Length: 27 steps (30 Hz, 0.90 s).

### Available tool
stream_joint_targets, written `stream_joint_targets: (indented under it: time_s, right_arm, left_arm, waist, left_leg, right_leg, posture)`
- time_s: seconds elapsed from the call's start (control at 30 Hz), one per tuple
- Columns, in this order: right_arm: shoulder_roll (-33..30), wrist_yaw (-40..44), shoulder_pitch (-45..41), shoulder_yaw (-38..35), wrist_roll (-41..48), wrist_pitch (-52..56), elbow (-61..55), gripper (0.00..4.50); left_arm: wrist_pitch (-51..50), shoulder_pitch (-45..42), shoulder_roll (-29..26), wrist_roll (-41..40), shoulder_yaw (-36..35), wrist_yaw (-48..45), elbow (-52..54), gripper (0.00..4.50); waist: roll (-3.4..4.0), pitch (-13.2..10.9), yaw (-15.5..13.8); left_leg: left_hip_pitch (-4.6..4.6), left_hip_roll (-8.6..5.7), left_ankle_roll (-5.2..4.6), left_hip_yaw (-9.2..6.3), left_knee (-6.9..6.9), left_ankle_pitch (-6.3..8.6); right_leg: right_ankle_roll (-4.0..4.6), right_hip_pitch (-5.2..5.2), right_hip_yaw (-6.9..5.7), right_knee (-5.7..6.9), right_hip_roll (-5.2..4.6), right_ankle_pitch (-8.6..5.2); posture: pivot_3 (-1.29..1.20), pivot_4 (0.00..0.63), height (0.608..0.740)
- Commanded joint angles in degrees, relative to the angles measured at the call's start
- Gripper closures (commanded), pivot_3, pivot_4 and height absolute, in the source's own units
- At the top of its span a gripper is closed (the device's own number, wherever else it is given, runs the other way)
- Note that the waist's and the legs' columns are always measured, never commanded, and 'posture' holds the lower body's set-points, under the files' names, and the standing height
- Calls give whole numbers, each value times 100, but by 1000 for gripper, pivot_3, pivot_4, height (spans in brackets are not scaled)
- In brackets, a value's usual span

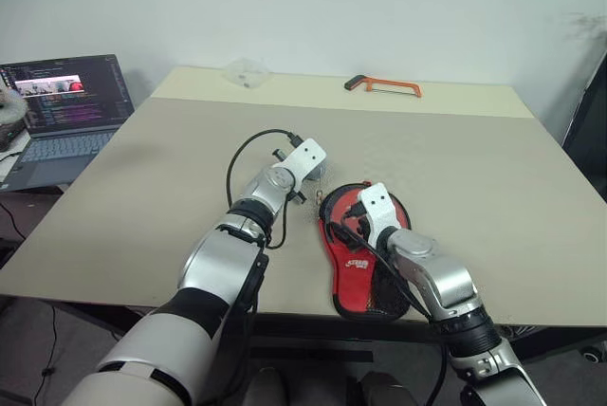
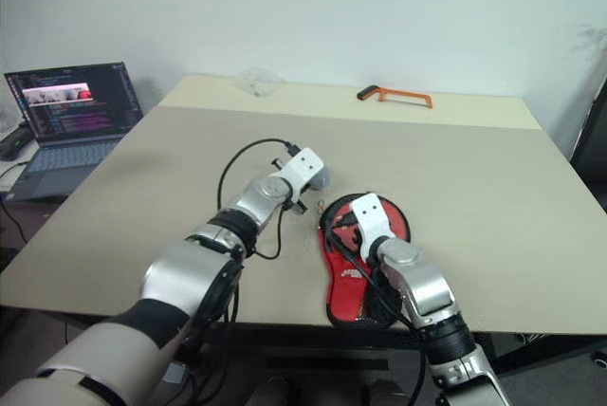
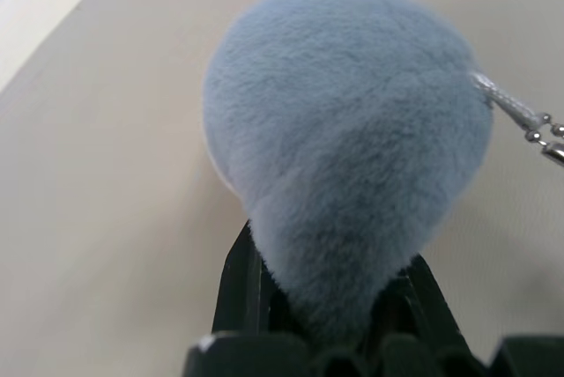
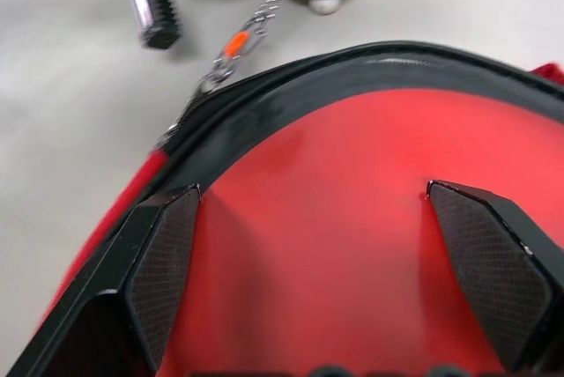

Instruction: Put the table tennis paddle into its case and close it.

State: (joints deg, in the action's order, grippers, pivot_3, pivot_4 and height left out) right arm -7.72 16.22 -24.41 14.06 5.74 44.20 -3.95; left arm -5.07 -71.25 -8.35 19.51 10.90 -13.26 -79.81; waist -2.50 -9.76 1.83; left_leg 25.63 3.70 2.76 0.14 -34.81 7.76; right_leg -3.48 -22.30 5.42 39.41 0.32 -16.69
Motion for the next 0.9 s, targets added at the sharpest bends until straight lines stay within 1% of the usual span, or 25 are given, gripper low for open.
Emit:
stream_joint_targets:
  time_s: [0.03, 0.27, 0.5, 0.9]
  right_arm:
    - [-56, 73, 474, 258, -6, 651, 92, 0]
    - [-131, 133, 809, 486, 60, 1138, -563, 0]
    - [-164, 136, 936, 606, 88, 1378, -879, 0]
    - [-58, 65, 1219, 706, 142, 1679, -1311, 0]
  left_arm:
    - [58, -315, 76, 172, 13, 460, 89, 4220]
    - [253, -458, 247, 745, 378, 1043, 48, 4222]
    - [781, -729, 424, 1479, 979, 1833, 24, 4231]
    - [1441, -675, 939, 2269, 1781, 2035, -15, 4231]
  waist:
    - [0, 0, 2]
    - [-1, 1, 1]
    - [-3, 2, 2]
    - [-3, 2, 1]
  left_leg:
    - [0, 0, 0, 0, 0, 0]
    - [3, 0, 22, 1, 5, 14]
    - [12, 0, 32, 5, 9, 21]
    - [13, 0, 36, 7, 40, 23]
  right_leg:
    - [0, 0, 0, -1, 0, 0]
    - [2, 0, 0, -19, -1, -1]
    - [-7, 0, 3, -43, -3, 4]
    - [3, -8, 3, -49, -3, -17]
  posture:
    - [0, 150, 740]
    - [0, 150, 740]
    - [0, 150, 740]
    - [0, 150, 740]
